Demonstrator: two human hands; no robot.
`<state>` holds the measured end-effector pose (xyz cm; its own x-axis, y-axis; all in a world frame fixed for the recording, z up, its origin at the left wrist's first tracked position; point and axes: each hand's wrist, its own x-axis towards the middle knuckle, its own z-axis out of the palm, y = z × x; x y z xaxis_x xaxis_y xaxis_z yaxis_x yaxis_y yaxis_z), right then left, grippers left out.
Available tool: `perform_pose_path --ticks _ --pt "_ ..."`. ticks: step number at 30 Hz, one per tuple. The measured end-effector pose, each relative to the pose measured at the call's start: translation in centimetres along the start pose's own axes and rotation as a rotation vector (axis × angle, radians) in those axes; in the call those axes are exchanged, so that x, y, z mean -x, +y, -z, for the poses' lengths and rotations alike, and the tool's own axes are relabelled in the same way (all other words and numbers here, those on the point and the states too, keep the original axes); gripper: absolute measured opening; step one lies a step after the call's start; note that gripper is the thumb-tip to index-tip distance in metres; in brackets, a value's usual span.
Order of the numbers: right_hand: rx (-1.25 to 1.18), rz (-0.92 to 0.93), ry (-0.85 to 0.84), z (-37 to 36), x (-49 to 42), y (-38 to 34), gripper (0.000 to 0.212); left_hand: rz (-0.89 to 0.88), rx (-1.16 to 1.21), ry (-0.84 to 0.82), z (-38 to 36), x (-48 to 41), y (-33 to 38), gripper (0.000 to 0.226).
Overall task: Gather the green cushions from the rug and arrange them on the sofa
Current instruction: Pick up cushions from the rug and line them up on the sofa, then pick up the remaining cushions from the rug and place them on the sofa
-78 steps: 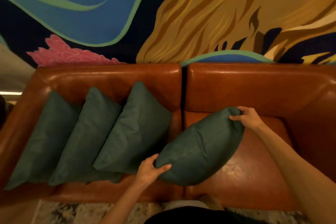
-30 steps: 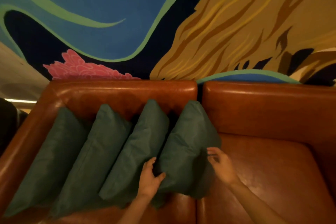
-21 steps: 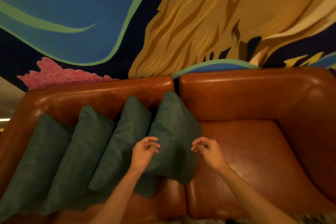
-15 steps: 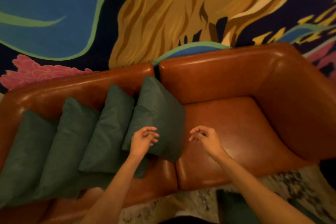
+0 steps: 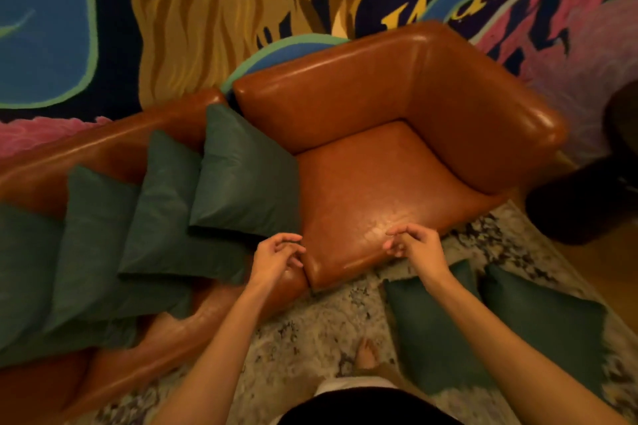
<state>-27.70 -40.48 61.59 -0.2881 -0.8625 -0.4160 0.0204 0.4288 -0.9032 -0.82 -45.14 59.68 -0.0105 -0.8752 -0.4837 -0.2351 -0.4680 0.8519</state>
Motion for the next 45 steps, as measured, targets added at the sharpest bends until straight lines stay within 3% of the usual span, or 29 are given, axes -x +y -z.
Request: perform_pose_path --ticks 11,21,27,36,45 --pt "0.023 -0.172 0.069 1.0 12.4 10.6 0.025 0.023 -0.182 -0.244 -2.2 7.3 -9.4 0.023" --pt "0.081 -0.416 0.067 9.5 20.0 17.8 0.020 0.268 -0.222 -0.314 -7.1 14.5 -17.8 0.024" --pt "0.070 -0.504 0.129 17.2 20.1 21.4 0.023 0.328 -0.248 -0.315 -12.8 17.1 -19.1 0.022" --pt "0.196 -0.655 -0.083 27.9 16.3 29.2 0.025 0.408 -0.302 -0.263 -24.2 20.2 -25.9 0.022" --pt "0.284 -0.740 -0.035 34.6 8.0 39.9 0.021 0.550 -0.213 -0.157 -33.4 17.5 -35.7 0.022"
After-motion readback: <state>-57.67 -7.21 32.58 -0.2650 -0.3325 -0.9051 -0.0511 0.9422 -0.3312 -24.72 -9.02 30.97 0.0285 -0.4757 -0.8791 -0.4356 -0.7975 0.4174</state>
